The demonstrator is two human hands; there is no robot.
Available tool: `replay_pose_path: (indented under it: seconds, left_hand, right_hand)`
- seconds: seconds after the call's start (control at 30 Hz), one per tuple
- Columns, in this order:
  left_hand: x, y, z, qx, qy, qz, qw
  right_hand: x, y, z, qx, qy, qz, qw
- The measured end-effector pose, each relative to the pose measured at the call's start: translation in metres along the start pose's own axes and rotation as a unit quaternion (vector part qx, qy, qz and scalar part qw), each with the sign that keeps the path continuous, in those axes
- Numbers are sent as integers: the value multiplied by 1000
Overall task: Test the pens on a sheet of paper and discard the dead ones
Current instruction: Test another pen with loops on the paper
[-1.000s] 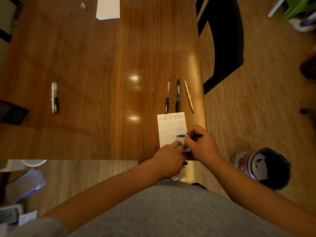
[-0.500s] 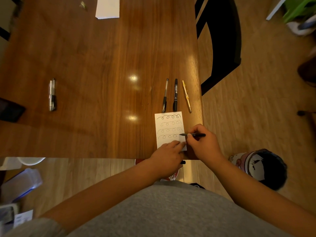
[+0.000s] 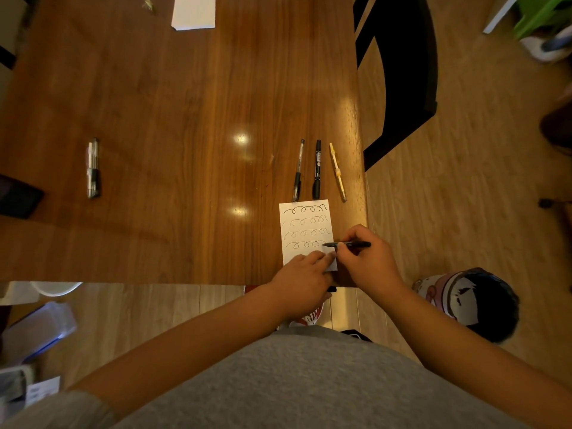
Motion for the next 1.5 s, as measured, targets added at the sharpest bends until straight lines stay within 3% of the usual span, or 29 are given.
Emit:
replay_pose_path:
  seconds: [0.77, 0.93, 1.1, 1.33, 1.5]
  left_hand:
    - [4, -5, 1, -13, 19, -16, 1000]
    - [4, -4, 0, -8, 20, -28, 999]
    - [11, 9, -3, 0, 36, -108, 993]
    - [29, 26, -26, -54, 124, -252, 958]
    - [31, 42, -37, -91, 131, -285, 945]
  right_hand:
    - [-11, 18, -6, -39, -38, 13, 998]
    - [-18, 31, -13, -74, -62, 93, 991]
    - [-13, 46, -21, -93, -69, 135, 984]
    - [9, 60, -34, -71, -75, 207, 973]
    - [28, 61, -39, -49, -61, 210, 975]
Point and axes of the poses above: each hand's wrist, its own z-axis towards the middle knuckle, its own y-axis out of the back of the hand, x = y × z, the point moved 8 cm from there along z, towards the middle knuckle, and after that the axes turned 10 degrees about x, right-handed, at the moved point
